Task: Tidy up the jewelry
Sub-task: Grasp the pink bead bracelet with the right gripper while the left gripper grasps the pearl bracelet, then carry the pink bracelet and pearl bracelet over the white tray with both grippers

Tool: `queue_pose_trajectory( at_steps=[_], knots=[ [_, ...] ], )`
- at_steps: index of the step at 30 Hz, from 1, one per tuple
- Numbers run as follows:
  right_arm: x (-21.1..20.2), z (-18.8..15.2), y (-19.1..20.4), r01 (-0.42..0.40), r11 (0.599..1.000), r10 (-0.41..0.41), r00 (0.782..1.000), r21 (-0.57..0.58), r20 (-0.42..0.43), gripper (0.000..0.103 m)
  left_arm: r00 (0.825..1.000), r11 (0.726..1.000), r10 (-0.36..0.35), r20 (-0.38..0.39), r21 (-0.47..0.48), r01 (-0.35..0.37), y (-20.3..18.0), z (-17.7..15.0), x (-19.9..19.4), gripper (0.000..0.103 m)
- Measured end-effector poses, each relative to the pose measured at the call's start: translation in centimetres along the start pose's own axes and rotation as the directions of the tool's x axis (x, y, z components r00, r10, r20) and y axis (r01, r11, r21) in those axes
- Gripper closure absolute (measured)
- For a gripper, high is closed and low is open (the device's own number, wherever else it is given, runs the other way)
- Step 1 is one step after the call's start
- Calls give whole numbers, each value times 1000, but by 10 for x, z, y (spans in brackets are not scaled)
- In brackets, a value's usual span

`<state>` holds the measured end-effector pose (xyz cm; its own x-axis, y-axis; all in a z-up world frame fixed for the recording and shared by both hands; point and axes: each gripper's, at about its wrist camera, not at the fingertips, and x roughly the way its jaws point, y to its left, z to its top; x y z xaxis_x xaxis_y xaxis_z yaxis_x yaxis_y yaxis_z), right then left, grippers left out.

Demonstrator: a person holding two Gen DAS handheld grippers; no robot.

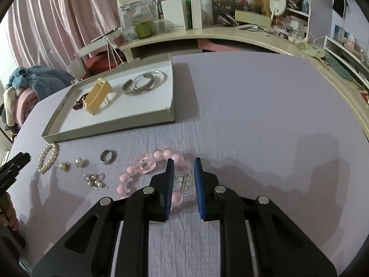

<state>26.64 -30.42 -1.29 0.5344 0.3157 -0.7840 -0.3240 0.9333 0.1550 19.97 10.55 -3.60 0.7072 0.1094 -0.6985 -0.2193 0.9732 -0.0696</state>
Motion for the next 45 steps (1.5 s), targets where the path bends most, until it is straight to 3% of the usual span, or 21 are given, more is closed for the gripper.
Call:
queue_pose_trajectory(
  at_steps=[6,12,20,24,33,45],
  knots=[
    [2,0,0,2,1000,-2,1000,-13,1,85,998,1000,1,-69,21,1,-6,1,23,56],
    [2,0,-1,1,1000,-1,1000,-12,0,85,993,999,-20,-114,22,23,-11,4,36,66],
    [1,2,0,-8,1000,8,1000,-18,3,85,992,1000,-10,-127,26,13,-11,6,41,70],
    [-3,4,1,-17,1000,17,1000,-19,9,85,991,999,-13,-131,37,18,-13,6,42,93],
    [-33,7,16,-51,997,54,997,-58,57,85,993,997,-62,-100,32,66,-18,4,18,94],
    [-58,11,36,-62,993,72,992,-101,99,88,991,991,-117,58,65,113,-39,30,-51,94]
  ],
)
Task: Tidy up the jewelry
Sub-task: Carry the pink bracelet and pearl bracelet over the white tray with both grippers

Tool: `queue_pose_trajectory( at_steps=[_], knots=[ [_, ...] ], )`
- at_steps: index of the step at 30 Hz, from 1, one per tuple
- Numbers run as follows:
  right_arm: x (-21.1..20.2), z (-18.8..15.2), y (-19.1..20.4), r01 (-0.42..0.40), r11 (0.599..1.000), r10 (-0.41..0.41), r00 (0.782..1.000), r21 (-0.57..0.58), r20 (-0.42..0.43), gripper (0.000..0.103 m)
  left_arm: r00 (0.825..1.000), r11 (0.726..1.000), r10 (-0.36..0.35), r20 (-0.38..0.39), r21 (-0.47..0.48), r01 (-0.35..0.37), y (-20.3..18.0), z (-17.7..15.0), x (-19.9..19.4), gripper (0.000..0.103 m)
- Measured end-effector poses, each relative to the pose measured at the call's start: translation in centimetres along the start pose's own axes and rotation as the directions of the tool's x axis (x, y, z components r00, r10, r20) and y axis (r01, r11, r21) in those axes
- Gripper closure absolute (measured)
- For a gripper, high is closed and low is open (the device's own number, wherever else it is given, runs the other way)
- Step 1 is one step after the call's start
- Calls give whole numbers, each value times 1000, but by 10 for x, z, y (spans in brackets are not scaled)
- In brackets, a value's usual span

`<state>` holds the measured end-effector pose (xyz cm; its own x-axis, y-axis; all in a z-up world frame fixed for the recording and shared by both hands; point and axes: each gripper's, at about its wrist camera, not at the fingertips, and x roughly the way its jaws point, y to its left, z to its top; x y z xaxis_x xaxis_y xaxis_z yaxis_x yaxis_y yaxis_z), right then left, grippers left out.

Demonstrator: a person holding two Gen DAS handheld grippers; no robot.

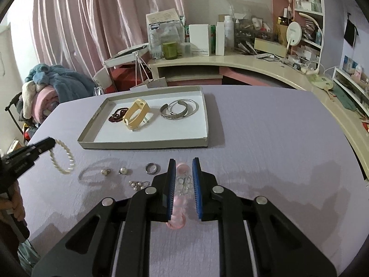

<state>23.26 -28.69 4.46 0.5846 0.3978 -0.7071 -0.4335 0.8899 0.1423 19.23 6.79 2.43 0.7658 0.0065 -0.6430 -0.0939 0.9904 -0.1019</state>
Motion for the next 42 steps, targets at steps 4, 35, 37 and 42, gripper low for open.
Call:
queue_pose_trajectory(
  at_steps=[4,35,37,42],
  knots=[
    [-5,0,1,-6,1000,7,1000,-3,7,88,1000,1000,-14,28,-8,14,-4,8,-14,94],
    [-1,68,20,5,999,-1,994,-34,108,88,994,1000,-26,105,-11,28,-16,63,-11,94],
    [8,79,22,5,999,-1,994,-34,113,88,994,1000,-27,109,-12,29,-16,70,-5,94],
    [44,100,30,-16,999,19,996,-33,88,88,994,999,-29,109,-13,30,-15,89,17,94]
  ],
)
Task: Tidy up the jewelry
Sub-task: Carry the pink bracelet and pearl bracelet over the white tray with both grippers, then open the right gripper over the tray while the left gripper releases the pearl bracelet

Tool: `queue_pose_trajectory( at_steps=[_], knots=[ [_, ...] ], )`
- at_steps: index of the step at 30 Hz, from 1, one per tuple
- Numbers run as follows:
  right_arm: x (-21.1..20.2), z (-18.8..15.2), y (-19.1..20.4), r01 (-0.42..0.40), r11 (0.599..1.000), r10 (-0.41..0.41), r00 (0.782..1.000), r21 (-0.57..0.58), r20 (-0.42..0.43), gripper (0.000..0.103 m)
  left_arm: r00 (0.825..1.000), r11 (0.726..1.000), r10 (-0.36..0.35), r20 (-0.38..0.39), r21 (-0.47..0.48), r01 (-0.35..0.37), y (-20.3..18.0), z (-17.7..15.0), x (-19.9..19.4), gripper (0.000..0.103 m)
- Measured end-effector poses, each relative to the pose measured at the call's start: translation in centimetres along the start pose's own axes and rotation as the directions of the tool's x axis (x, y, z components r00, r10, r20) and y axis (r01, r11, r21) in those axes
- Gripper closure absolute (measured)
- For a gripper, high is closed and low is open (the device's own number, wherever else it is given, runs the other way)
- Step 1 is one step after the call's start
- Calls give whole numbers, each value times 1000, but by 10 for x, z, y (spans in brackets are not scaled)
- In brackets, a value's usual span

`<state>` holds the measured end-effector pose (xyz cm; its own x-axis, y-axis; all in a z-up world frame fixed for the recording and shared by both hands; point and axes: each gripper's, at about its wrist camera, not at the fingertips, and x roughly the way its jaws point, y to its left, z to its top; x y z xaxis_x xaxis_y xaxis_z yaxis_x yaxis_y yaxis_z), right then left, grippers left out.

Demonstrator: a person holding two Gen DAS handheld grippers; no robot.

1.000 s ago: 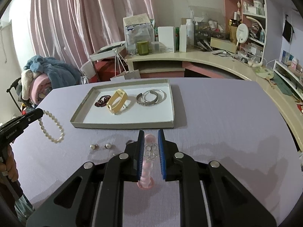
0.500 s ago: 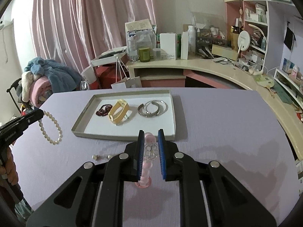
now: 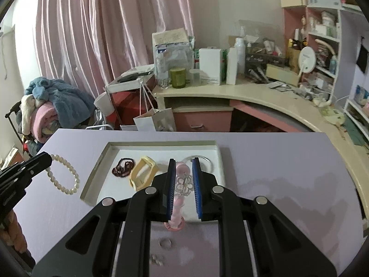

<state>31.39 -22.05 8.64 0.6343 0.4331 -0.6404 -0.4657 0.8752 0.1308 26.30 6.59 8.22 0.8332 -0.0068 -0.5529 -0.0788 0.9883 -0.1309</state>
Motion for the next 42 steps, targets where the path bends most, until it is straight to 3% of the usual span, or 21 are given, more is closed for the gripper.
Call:
queue_pose_trajectory(
  at_steps=[6,10,12,13,27,37,38,40,42],
  knots=[
    [55,3,5,-37,999,38,998,15,-57,88,1000,1000,4,-18,6,-4,2,9,29,94],
    [63,-1,5,-34,999,33,998,-16,-53,84,1000,1000,4,-30,11,-4,4,10,44,94],
    [60,-3,3,-38,999,37,998,-16,-41,50,999,1000,6,-33,12,-5,5,9,49,94],
    [56,-4,1,-35,999,35,999,-16,-24,47,999,1000,6,-35,10,-6,6,9,51,94],
    [38,-4,-14,-29,1000,29,999,-6,18,47,999,1000,13,-52,1,-13,7,6,64,94],
    [43,-12,-22,-28,1000,28,1000,0,3,46,996,999,32,-84,-18,-34,12,10,103,93],
    [43,-13,-22,-28,1000,28,1000,1,1,46,996,999,25,-89,-22,-27,12,10,106,91],
    [43,-16,-23,-28,1000,28,1000,2,-4,46,996,999,22,-90,-23,-24,13,7,107,71],
    [41,-19,-23,-28,1000,28,1000,2,-6,46,996,999,20,-83,-27,-22,14,4,103,68]
  ],
)
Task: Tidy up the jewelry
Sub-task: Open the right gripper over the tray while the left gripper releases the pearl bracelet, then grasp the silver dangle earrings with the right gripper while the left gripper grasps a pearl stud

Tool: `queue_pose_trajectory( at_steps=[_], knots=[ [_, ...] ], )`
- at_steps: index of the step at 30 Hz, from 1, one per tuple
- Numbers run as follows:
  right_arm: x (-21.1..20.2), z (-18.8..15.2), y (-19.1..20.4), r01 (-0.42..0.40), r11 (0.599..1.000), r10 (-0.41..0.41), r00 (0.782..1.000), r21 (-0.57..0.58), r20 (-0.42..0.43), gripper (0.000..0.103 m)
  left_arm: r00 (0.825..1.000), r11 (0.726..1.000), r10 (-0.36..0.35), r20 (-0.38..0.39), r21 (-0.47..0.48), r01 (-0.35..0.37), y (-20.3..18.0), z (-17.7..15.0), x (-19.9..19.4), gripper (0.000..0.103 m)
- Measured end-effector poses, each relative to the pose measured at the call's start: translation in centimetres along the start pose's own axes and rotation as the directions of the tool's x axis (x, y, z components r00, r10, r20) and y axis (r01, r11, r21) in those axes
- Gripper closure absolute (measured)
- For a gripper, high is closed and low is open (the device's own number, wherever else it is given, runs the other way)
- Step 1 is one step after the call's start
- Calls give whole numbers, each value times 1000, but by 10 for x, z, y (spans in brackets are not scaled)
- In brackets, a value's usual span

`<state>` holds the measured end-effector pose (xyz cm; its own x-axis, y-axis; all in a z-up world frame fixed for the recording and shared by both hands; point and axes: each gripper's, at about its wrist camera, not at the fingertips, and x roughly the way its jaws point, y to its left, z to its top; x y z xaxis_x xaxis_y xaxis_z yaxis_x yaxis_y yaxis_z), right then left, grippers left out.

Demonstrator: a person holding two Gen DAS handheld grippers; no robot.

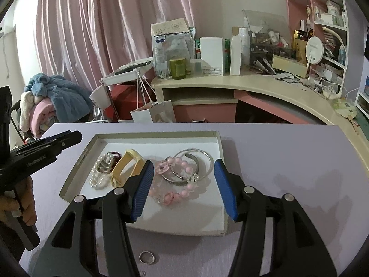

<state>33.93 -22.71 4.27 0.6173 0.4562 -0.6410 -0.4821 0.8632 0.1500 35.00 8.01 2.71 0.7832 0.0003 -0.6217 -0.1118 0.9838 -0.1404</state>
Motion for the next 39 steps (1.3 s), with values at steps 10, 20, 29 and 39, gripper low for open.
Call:
queue_pose_trajectory(
  at_steps=[10,20,29,39],
  knots=[
    [-34,-17,14,-15,1000,16,999,-20,32,46,998,999,15,56,-37,-13,20,-14,-60,63],
    [-65,-52,33,-27,999,28,999,-38,23,47,992,998,38,121,-60,-31,40,-47,-133,48],
    [-70,-86,40,-29,999,29,999,-23,-27,47,985,996,57,166,-84,-44,51,-74,-178,29],
    [-50,-118,65,-47,996,34,986,-80,-161,47,979,996,64,192,-78,-49,53,-91,-206,22]
  ],
)
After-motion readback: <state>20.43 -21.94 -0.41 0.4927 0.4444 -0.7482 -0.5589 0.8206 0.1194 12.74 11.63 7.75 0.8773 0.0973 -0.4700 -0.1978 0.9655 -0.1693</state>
